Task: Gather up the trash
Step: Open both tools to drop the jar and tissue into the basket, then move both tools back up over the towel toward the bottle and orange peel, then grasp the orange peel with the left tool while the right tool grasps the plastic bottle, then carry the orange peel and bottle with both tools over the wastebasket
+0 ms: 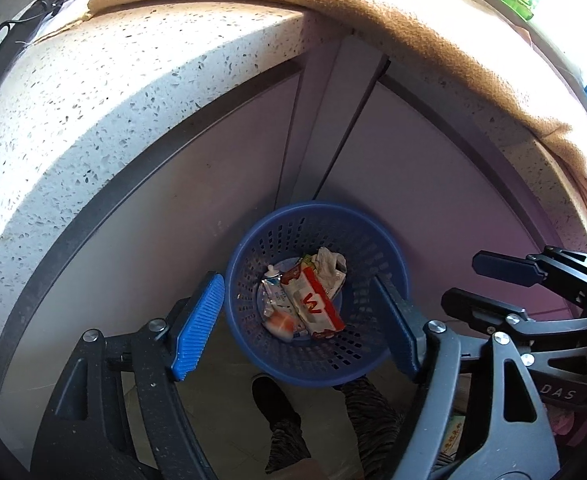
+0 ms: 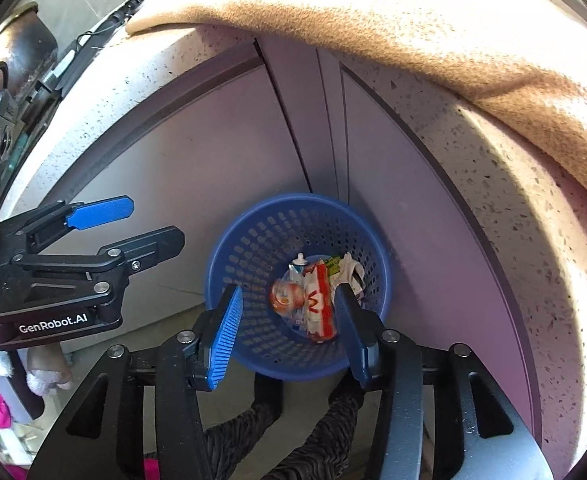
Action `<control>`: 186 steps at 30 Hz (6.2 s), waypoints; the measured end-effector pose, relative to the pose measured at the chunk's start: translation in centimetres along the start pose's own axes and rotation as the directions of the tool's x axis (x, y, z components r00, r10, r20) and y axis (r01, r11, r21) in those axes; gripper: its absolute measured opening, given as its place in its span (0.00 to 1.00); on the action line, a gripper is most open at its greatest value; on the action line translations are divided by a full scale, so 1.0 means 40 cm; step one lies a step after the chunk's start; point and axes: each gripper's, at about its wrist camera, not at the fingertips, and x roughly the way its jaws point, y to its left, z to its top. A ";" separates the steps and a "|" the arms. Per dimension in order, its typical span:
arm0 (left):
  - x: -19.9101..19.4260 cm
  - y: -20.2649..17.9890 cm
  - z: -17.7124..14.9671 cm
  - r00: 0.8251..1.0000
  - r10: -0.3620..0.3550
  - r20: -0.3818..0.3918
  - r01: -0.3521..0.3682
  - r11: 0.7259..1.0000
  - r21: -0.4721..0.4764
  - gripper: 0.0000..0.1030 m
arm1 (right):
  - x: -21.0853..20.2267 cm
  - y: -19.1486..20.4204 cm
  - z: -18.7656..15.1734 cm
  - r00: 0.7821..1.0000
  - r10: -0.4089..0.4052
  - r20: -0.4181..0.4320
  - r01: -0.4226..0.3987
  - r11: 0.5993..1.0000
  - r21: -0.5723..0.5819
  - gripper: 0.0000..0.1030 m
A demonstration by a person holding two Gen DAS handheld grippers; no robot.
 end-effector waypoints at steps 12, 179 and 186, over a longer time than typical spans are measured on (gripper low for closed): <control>-0.063 0.004 0.008 0.999 0.013 0.045 -0.013 1.000 0.002 0.75 | -0.048 -0.016 0.001 0.999 0.030 0.017 -0.030 0.999 0.014 0.45; -0.262 -0.126 0.326 0.951 -0.083 0.297 0.077 0.997 0.031 0.41 | -0.392 -0.309 0.450 0.946 0.282 0.161 -0.295 0.953 0.066 0.51; -0.278 -0.090 0.236 0.955 -0.095 0.282 0.085 0.995 0.049 0.41 | -0.394 -0.215 0.335 0.947 0.280 0.157 -0.296 0.951 0.085 0.51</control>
